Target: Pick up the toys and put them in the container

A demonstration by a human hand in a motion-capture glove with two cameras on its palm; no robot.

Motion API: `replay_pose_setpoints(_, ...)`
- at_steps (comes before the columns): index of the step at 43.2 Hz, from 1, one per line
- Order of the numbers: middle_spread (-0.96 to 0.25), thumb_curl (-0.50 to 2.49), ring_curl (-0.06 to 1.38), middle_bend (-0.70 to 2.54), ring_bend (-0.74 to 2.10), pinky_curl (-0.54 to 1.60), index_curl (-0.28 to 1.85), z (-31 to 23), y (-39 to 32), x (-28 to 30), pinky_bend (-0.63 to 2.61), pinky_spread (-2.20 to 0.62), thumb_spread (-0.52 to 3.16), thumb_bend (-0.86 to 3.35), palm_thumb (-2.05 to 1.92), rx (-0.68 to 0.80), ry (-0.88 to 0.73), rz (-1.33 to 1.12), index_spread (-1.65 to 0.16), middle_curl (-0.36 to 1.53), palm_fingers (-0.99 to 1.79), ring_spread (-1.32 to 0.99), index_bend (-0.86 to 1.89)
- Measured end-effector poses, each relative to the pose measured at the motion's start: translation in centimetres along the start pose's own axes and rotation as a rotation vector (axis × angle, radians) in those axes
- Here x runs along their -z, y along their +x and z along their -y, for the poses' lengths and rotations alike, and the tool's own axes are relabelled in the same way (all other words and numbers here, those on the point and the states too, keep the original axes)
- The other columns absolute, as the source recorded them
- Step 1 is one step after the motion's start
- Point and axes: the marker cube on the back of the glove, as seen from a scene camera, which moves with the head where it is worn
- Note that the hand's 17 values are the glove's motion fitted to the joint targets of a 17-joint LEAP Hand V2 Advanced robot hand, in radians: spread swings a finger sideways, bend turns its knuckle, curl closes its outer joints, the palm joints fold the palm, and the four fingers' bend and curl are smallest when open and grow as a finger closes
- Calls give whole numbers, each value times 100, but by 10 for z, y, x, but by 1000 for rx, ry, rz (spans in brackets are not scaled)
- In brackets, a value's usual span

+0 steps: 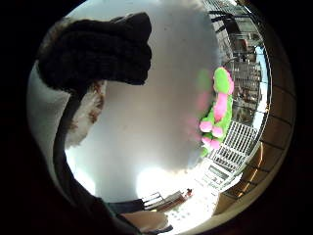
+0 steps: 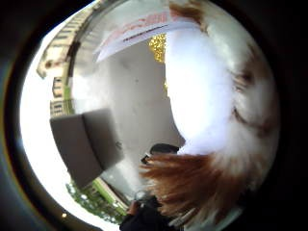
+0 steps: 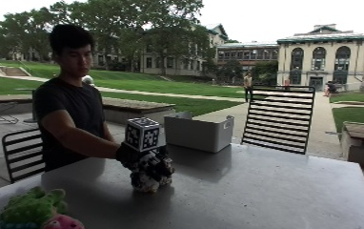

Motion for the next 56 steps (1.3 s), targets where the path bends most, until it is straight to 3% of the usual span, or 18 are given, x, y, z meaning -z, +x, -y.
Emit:
replay_pose_setpoints(3, -21, 37, 28, 20, 42, 31, 35, -1, 0, -7, 108, -1, 116, 18, 40, -12, 14, 8, -26, 38, 30, -20, 30)
replay_pose_setpoints(8, -24, 39, 29, 18, 46, 31, 40, 1, 1, -13, 105, -9, 118, 24, 53, -50, 34, 26, -26, 38, 45, -25, 41)
replay_pose_setpoints(9, -24, 42, 33, 16, 56, 33, 42, 1, 1, -13, 109, -17, 121, 28, 60, -57, 40, 26, -25, 37, 69, -28, 48)
replay_pose_setpoints(16, -27, 47, 36, 15, 70, 30, 49, 4, 1, -11, 100, -35, 120, 36, 75, -69, 34, 28, -22, 35, 99, -36, 64)
replay_pose_setpoints(17, -27, 46, 35, 13, 65, 31, 47, 3, 1, -10, 103, -35, 121, 34, 73, -63, 27, 27, -22, 34, 85, -36, 58)
replay_pose_setpoints(20, -30, 51, 40, 29, 80, 28, 53, 3, 0, -7, 88, -42, 117, 42, 86, -52, 22, 11, -20, 39, 123, -40, 70)
replay_pose_setpoints(22, -30, 53, 42, 41, 83, 28, 55, 4, 1, -5, 83, -44, 119, 46, 91, -58, 44, -17, -19, 43, 130, -40, 70)
replay_pose_setpoints(30, -30, 61, 47, 78, 98, 27, 62, -3, -10, -4, 70, -51, 134, 64, 106, -111, 84, -66, -15, 54, 141, -40, 74)
replay_pose_setpoints(38, -30, 66, 48, 86, 108, 29, 68, -6, -10, 2, 70, -54, 151, 77, 109, -138, 4, 42, -13, 55, 137, -38, 80)
replay_pose_setpoints(42, -22, 69, 47, 85, 107, 31, 70, -6, -10, 8, 74, -54, 154, 80, 110, -155, -9, 74, -12, 54, 130, -34, 78)
replay_pose_setpoints(50, -17, 74, 46, 99, 110, 33, 72, -14, -30, 53, 72, -51, 136, 63, 93, -134, 11, 116, -12, 55, 120, -28, 56)
replay_pose_setpoints(56, -26, 73, 47, 88, 115, 39, 71, -31, -69, 110, 90, -49, 112, 35, 64, -88, 80, 122, -17, 54, 102, -35, 29)
